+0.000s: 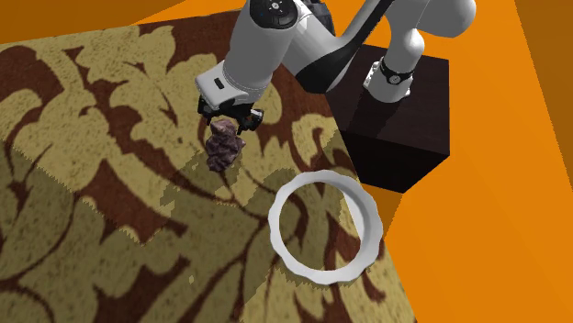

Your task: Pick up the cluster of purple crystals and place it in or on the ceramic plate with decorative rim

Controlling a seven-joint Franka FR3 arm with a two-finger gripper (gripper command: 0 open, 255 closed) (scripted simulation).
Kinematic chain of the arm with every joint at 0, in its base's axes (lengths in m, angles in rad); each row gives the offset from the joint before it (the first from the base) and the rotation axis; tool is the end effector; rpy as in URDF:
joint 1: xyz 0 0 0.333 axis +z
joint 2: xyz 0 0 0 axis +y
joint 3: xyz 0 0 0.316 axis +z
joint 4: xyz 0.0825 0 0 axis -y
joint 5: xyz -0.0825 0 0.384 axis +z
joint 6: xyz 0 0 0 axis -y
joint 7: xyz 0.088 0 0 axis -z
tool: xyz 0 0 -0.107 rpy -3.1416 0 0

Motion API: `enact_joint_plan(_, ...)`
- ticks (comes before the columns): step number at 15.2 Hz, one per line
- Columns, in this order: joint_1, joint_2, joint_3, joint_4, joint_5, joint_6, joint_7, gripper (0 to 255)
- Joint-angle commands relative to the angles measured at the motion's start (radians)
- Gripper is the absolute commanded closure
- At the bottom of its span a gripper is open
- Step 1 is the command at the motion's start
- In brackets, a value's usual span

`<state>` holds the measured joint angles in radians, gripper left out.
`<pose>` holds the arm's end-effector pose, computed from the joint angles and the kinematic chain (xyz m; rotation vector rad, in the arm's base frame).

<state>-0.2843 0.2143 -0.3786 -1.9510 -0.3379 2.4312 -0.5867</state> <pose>0.4980 -0.3765 0.4066 2.7052 0.2306 0.0353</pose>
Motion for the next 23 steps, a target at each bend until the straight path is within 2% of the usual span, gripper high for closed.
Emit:
enact_joint_plan(1,0.000,0.000,0.000,0.000,0.000,0.000,0.000,255)
enact_joint_plan(8,0.000,0.001,0.000,0.000,0.000,0.000,0.000,255)
enact_joint_plan(23,0.008,-0.072,0.006,0.114,0.018,-0.178,-0.054,255)
